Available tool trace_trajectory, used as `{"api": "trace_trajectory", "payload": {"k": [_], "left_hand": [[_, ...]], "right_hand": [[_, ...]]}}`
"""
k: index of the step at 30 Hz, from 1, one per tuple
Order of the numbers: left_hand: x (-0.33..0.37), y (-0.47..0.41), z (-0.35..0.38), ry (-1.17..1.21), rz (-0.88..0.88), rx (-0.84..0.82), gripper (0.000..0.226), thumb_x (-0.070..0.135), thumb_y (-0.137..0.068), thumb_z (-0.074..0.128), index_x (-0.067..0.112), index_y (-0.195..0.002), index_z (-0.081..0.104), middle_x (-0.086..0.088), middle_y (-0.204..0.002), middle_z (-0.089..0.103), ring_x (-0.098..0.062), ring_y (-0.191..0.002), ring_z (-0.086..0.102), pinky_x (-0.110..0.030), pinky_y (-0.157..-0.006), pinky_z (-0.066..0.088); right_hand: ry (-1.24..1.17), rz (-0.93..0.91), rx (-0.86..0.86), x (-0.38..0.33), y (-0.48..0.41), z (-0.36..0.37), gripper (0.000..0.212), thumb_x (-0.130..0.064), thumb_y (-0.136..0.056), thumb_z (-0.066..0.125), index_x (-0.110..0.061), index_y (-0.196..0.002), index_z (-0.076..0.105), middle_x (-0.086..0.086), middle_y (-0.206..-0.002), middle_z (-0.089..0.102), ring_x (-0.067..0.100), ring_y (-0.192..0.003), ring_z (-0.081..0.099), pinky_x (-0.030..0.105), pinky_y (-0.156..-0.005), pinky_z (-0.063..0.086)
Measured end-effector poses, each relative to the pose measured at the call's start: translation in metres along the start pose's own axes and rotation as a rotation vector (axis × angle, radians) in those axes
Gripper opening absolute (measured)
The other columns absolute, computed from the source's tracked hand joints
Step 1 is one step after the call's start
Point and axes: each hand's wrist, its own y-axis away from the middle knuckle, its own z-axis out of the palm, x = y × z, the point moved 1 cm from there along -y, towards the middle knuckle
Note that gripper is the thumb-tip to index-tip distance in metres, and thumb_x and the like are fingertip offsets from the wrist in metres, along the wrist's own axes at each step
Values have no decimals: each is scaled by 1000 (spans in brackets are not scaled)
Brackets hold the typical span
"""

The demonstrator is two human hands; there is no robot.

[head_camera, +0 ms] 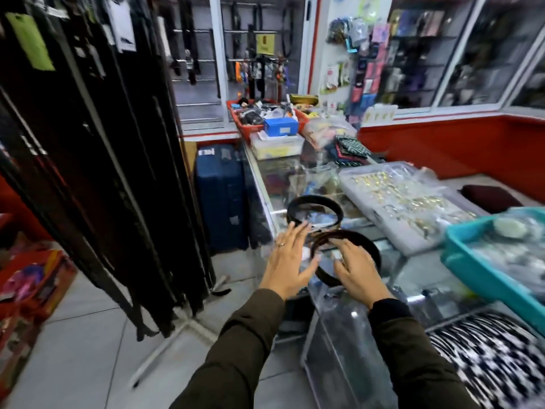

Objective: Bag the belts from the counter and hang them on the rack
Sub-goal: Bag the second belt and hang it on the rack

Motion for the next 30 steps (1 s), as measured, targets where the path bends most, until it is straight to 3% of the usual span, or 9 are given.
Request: {"api": "trace_trajectory", "payload": {"k": [3, 5, 7, 10, 13, 19, 22, 26, 30], "left_hand": [[7, 0, 30, -22, 36, -334, 69, 46, -100, 49, 21, -160, 25, 1, -169, 21, -18, -159, 5, -41, -129, 8], [11, 2, 45, -104, 39, -517, 71, 46, -95, 50, 16, -157, 32, -5, -166, 29, -24, -158, 13, -43, -128, 12], [16, 4, 52, -184, 30, -575, 67, 40, -92, 56, 13, -152, 40, -13, -157, 41, -28, -152, 27, -44, -123, 25], [22, 3, 54, -336, 81, -473, 47, 31, -94, 59, 12, -136, 56, -13, -132, 59, -33, -130, 50, -43, -104, 45], [18, 6, 48, -363, 93, -416, 34, 28, -95, 57, 18, -127, 63, -8, -122, 64, -30, -119, 55, -43, -93, 49], [-16, 29, 5, -272, 70, -318, 29, 20, -96, 55, 15, -124, 61, -8, -122, 63, -27, -117, 56, -43, -94, 49], [-40, 37, -29, -203, 12, -245, 31, 19, -97, 54, 21, -128, 60, -2, -128, 61, -21, -122, 54, -30, -94, 47], [-64, 49, -74, 39, -186, -43, 41, 20, -99, 59, 23, -140, 56, -1, -138, 58, -19, -130, 53, -32, -110, 41], [-77, 66, -114, 549, -567, 215, 48, 20, -97, 67, 20, -141, 49, -12, -124, 66, -20, -94, 71, -26, -77, 59]], "right_hand": [[96, 64, -218, 23, 15, -8, 91, -58, -63, 27, -23, -144, 52, 1, -147, 59, 20, -144, 47, 41, -124, 13], [157, 125, -310, 28, 23, -12, 74, -58, -70, 48, -30, -137, 59, -4, -140, 65, 16, -141, 49, 43, -125, 1], [197, 103, -287, 31, 27, -11, 47, -37, -82, 64, -34, -129, 65, -4, -131, 71, 17, -136, 55, 45, -126, 5], [163, 46, -209, 37, 28, -8, 37, -15, -82, 65, -29, -115, 76, 3, -114, 79, 26, -119, 67, 39, -111, 42], [72, 49, -235, 28, 28, -11, 33, -17, -80, 68, -27, -109, 79, -1, -108, 80, 21, -106, 72, 37, -92, 56], [-16, -54, -285, -13, 14, -1, 25, -20, -73, 87, -25, -96, 82, -6, -92, 80, 9, -85, 72, 34, -80, 59], [-97, -142, -267, -46, 3, 10, 21, -17, -73, 88, -20, -93, 83, 1, -84, 80, 8, -75, 71, 30, -76, 58], [-194, -231, -169, -97, -12, 18, 19, -18, -75, 88, -17, -93, 82, 2, -83, 78, 14, -80, 73, 26, -78, 56], [-401, -238, -141, -142, -23, 26, 17, -20, -75, 89, -20, -87, 77, -7, -80, 76, 2, -78, 71, 12, -73, 52]]}}
